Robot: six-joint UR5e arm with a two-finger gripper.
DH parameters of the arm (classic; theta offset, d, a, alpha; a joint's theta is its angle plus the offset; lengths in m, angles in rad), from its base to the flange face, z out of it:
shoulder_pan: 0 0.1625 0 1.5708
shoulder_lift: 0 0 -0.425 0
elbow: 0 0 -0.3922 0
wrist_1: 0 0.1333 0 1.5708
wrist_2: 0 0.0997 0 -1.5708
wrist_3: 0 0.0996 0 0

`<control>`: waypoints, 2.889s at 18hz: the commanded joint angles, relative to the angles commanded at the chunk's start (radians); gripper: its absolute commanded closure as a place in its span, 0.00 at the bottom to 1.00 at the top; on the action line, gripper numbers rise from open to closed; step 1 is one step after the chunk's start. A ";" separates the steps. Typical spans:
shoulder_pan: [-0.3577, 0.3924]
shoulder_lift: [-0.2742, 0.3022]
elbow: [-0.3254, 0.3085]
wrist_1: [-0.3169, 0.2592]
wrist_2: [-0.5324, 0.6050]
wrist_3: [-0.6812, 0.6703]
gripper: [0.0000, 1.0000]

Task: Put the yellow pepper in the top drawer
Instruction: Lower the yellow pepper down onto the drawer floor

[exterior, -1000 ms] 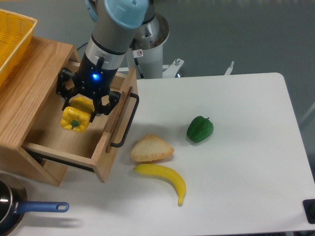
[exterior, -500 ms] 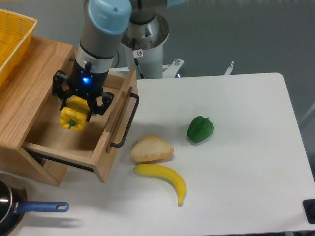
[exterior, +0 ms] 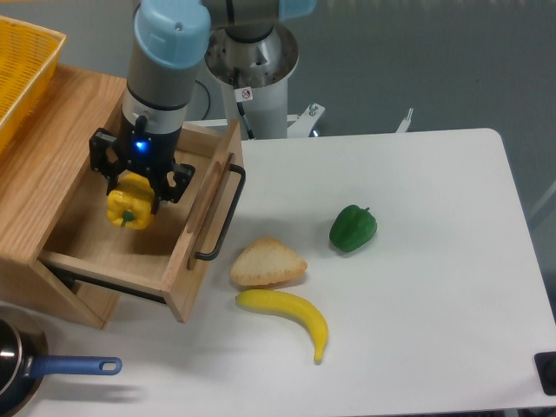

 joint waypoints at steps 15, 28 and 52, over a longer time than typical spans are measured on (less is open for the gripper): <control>-0.031 -0.012 -0.025 0.003 0.038 0.000 0.58; -0.040 -0.017 -0.025 0.018 0.063 0.020 0.58; -0.034 -0.029 -0.025 0.032 0.100 0.048 0.22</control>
